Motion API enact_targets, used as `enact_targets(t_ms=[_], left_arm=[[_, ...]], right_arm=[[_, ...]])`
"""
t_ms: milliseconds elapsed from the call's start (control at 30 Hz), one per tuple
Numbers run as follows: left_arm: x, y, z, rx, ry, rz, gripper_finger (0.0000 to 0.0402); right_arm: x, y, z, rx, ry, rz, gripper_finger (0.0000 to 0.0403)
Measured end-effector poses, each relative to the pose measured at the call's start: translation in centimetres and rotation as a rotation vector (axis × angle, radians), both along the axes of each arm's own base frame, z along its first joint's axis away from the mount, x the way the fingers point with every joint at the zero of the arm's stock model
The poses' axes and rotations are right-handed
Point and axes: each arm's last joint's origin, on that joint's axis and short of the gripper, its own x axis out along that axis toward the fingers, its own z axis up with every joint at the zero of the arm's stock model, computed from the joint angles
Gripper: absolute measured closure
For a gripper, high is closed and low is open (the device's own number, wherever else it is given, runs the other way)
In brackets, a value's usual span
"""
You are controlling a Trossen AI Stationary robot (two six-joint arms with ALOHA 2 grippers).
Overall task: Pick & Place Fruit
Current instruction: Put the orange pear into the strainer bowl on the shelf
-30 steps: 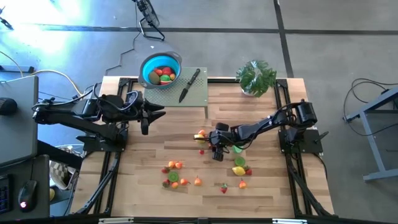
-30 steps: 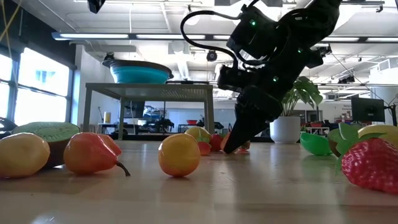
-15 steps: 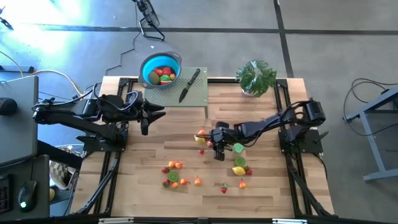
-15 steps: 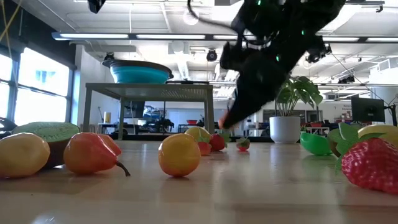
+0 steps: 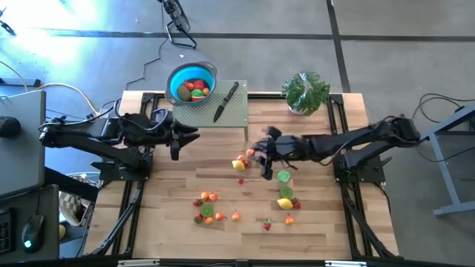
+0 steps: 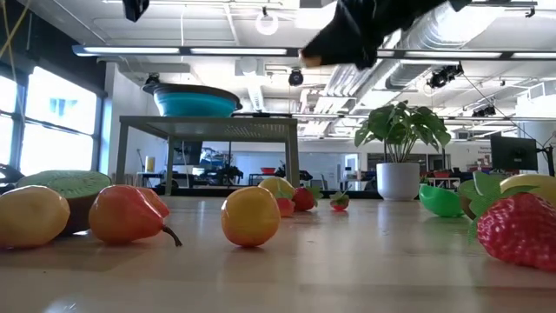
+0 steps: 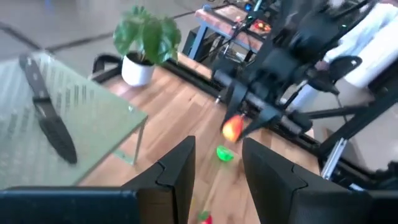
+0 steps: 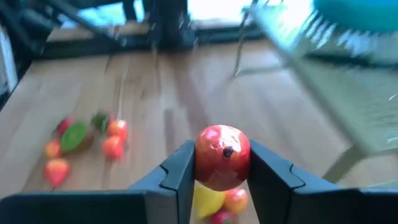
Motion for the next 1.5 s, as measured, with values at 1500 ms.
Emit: enact_targets(t_ms=[1500], left_arm=[[15.3, 4.9, -5.1, -0.675, -0.286, -0.301, 0.0273]], right_arm=[[-2.0, 1.6, 4.3, -0.246, -0.203, -0.044, 0.0288]])
